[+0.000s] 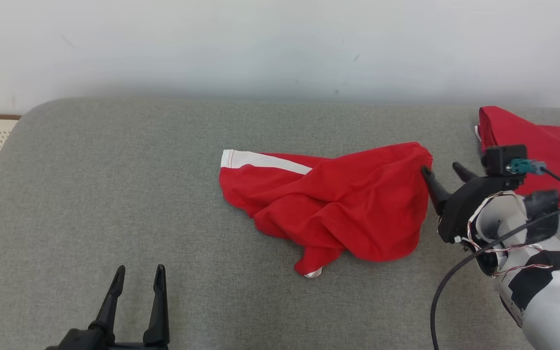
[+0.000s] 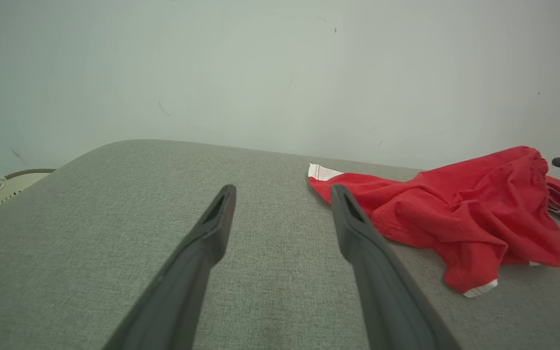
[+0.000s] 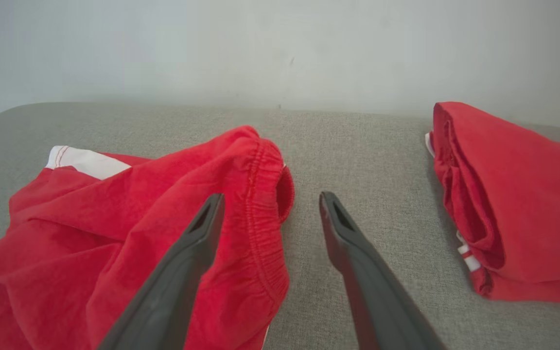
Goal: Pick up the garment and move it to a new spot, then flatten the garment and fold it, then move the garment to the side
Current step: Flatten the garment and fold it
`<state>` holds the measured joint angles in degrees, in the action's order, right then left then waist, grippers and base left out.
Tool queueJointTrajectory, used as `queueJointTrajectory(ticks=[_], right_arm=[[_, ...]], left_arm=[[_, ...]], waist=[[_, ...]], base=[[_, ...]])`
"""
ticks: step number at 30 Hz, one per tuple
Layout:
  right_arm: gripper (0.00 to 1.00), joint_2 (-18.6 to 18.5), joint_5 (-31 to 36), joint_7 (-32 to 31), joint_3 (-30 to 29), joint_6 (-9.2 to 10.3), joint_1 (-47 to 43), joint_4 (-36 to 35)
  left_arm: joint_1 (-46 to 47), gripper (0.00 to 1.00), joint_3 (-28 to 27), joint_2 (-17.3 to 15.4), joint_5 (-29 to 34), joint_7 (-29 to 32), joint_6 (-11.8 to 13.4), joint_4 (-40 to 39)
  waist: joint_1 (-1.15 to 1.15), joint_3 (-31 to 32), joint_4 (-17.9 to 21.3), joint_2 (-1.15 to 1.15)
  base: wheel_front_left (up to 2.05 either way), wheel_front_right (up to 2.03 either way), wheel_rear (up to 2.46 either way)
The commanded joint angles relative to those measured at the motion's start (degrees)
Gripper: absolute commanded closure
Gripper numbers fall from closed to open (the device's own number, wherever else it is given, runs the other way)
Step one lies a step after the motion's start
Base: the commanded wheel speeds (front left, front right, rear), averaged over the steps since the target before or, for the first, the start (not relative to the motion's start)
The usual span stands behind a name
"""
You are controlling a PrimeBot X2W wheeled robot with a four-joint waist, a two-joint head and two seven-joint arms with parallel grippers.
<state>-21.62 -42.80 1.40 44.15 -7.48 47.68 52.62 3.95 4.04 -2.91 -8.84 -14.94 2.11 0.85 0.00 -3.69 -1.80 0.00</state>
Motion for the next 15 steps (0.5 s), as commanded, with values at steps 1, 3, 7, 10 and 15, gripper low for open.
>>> queueJointTrajectory(ticks=[1,3,7,10,15], right_arm=[[0.00,-0.2,0.9,3.5,-0.9,-0.02,-0.2,-0.7],[0.00,-0.2,1.1,5.8,-1.7,-0.02,-0.7,-1.0],[0.00,-0.4,2.4,11.8,-4.2,-0.02,-2.9,-2.8],[0.00,-0.6,3.9,13.5,-7.0,-0.02,-5.3,-6.1],[0.00,-0.2,9.1,13.7,-15.6,-0.02,-12.1,-16.9]], left_arm=[[0.1,0.00,-0.1,0.0,-0.5,-0.3,0.1,-0.1],[0.0,0.00,-0.1,0.0,-0.6,-0.3,0.1,-0.2],[-0.3,0.00,-0.1,0.0,-0.6,-0.3,0.1,-0.6],[-0.6,0.00,-0.2,0.0,-0.5,-0.3,0.1,-1.0],[-1.1,0.00,-0.6,0.0,-0.2,-0.3,0.1,-1.5]], waist=[[0.00,0.2,0.3,0.00],[0.00,0.2,0.4,0.00],[0.00,0.2,0.9,0.00],[0.00,0.2,1.4,0.00],[0.00,0.1,2.6,0.00]], base=[[0.00,0.00,0.00],[0.00,0.00,0.00],[0.00,0.00,0.00],[0.00,0.00,0.00],[0.00,0.00,0.00]])
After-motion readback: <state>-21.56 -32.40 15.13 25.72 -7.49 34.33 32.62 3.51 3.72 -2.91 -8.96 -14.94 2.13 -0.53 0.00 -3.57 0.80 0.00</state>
